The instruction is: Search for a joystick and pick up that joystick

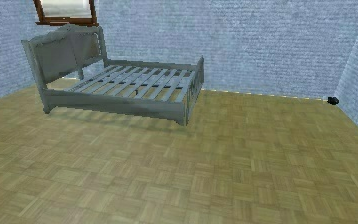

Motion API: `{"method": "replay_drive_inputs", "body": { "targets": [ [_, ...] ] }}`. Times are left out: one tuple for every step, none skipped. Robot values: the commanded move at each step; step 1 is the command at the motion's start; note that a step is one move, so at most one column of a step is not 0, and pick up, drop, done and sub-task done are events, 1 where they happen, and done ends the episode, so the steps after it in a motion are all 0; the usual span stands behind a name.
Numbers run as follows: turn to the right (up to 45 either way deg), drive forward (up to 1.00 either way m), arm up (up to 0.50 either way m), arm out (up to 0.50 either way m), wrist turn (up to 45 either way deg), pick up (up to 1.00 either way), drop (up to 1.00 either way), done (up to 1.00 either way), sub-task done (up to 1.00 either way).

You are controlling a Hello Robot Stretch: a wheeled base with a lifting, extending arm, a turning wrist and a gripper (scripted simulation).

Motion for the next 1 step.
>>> {"method": "replay_drive_inputs", "body": {
  "targets": [
    [0.0,0.00,0.00,0.28,0.0,0.00,0.00,0.00,0.00]
  ]
}}
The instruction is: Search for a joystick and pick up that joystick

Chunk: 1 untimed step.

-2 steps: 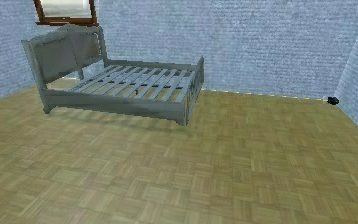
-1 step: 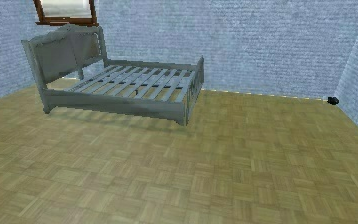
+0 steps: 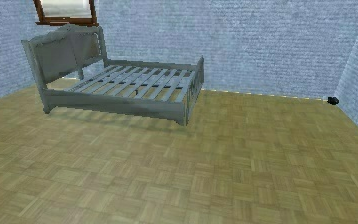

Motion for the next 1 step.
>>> {"method": "replay_drive_inputs", "body": {
  "targets": [
    [0.0,0.00,0.00,0.00,45.0,0.00,0.00,0.00,0.00]
  ]
}}
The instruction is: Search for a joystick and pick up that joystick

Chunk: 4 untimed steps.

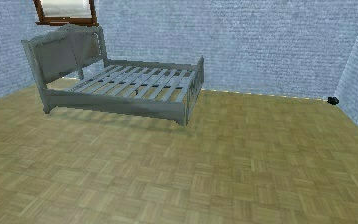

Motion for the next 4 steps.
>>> {"method": "replay_drive_inputs", "body": {
  "targets": [
    [0.0,0.00,0.00,0.00,45.0,0.00,0.00,0.00,0.00],
    [0.0,0.00,0.00,0.00,45.0,0.00,0.00,0.00,0.00],
    [0.0,0.00,0.00,0.00,21.0,0.00,0.00,0.00,0.00],
    [0.0,0.00,-0.22,0.00,0.0,0.00,0.00,0.00,0.00]
  ]
}}
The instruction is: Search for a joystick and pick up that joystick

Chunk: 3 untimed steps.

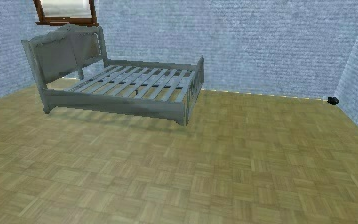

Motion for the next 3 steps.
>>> {"method": "replay_drive_inputs", "body": {
  "targets": [
    [0.0,0.00,0.00,0.00,0.0,1.00,0.00,0.00,0.00],
    [0.0,0.00,0.10,0.00,0.0,0.00,0.00,0.00,0.00],
    [0.0,0.00,0.00,0.00,0.0,0.00,0.00,1.00,0.00]
  ]
}}
